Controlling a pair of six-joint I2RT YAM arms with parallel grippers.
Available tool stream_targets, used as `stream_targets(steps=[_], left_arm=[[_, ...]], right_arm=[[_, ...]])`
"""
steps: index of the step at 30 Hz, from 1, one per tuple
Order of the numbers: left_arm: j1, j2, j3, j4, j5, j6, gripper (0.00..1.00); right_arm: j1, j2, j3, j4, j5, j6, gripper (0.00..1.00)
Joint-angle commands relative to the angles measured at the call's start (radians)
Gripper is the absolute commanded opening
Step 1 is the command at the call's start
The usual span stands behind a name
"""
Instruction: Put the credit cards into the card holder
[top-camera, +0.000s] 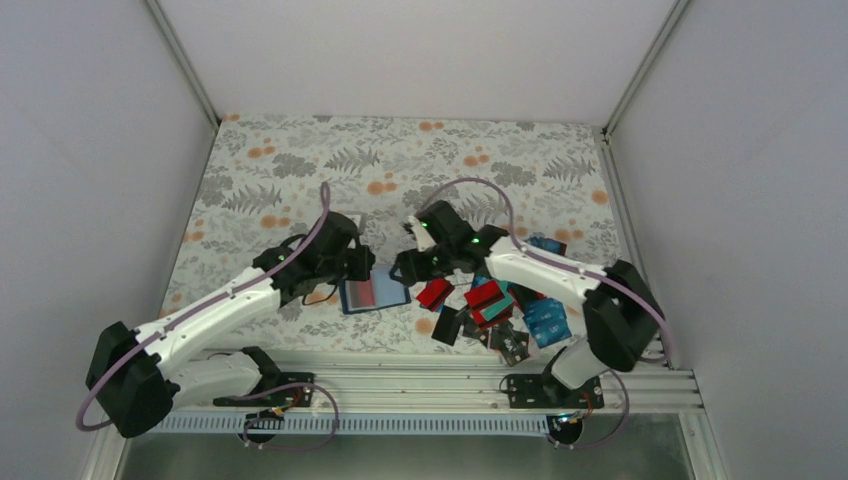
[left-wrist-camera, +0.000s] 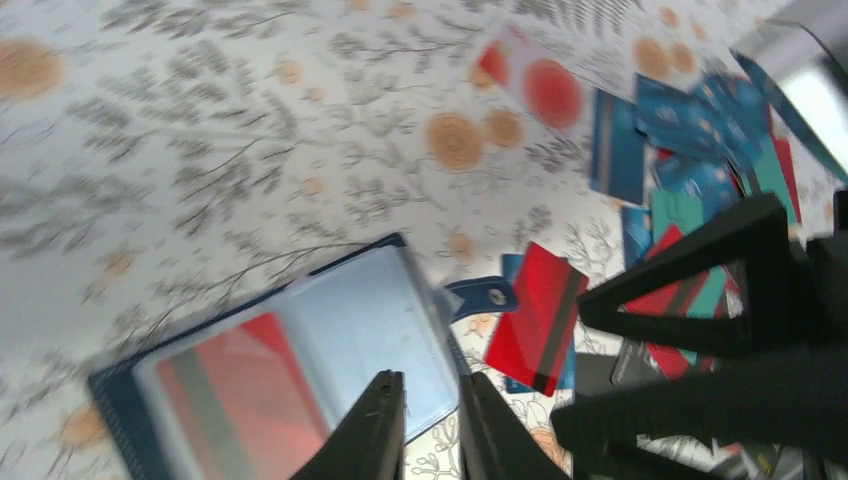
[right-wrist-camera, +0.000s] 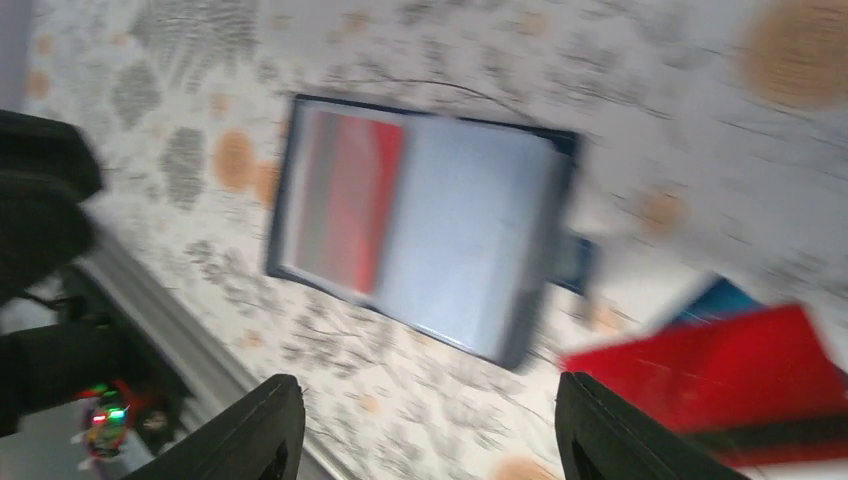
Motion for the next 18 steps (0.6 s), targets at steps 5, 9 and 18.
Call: stream_targets(steps=[5, 9, 18], left_arm=[[-0.132, 0.195, 0.144, 0.139, 0.047, 0.192, 0.31], [-0.210, 0.316, 0.216, 0.194, 0.061, 0.290, 0.47], [-0.309, 0.581, 0.362, 0.289, 0.089, 0.491, 0.70]], right_arm=[[-0.174, -0.288, -0.207, -0.202, 0.246, 0.128, 0.68], [-0.228, -0.389, -0.229, -0.320, 0.339, 0.196, 0.91], [-0.445, -0.462, -0.306, -0.406, 0.339, 0.226, 1.00]])
